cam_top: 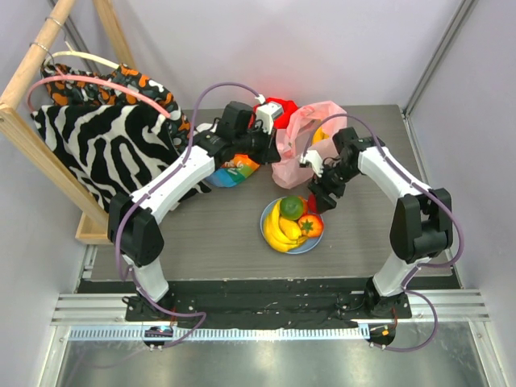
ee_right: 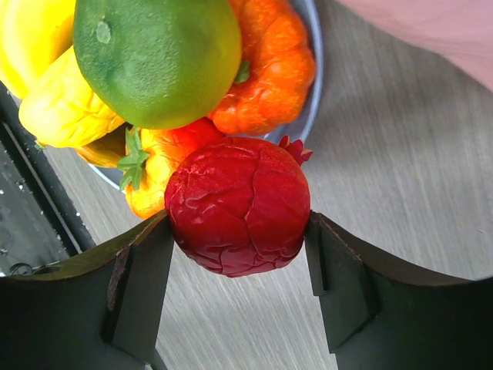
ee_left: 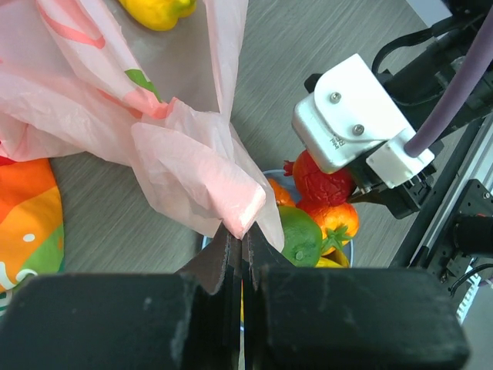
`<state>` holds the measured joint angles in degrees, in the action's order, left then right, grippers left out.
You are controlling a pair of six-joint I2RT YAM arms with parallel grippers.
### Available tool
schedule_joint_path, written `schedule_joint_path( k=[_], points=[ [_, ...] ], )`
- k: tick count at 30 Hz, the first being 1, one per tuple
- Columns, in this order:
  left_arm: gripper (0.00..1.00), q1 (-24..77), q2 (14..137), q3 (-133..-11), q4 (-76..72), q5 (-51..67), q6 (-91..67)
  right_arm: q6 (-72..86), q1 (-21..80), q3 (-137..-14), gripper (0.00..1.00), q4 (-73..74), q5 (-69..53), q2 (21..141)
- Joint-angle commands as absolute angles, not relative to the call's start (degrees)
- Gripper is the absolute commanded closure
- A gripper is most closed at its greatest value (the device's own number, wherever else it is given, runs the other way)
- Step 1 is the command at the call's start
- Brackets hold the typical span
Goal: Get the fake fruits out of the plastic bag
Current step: Place the fake fruit on the plate.
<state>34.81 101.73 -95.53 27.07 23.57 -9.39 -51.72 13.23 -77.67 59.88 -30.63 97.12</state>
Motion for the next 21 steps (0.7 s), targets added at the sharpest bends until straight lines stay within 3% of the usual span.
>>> schedule_joint_path(
  k=[1, 21],
  points=[
    [1.0, 34.89, 101.95, -97.03, 26.89, 23.55, -8.35, -52.21, 14.32, -76.21, 0.28, 60.73, -32.52, 97.21],
    [1.0, 34.89, 102.57, -97.03, 26.1, 24.17, -8.88, -47.9, 16.08, -70.76, 0.25, 58.1, -31.47, 98.97]
  ],
)
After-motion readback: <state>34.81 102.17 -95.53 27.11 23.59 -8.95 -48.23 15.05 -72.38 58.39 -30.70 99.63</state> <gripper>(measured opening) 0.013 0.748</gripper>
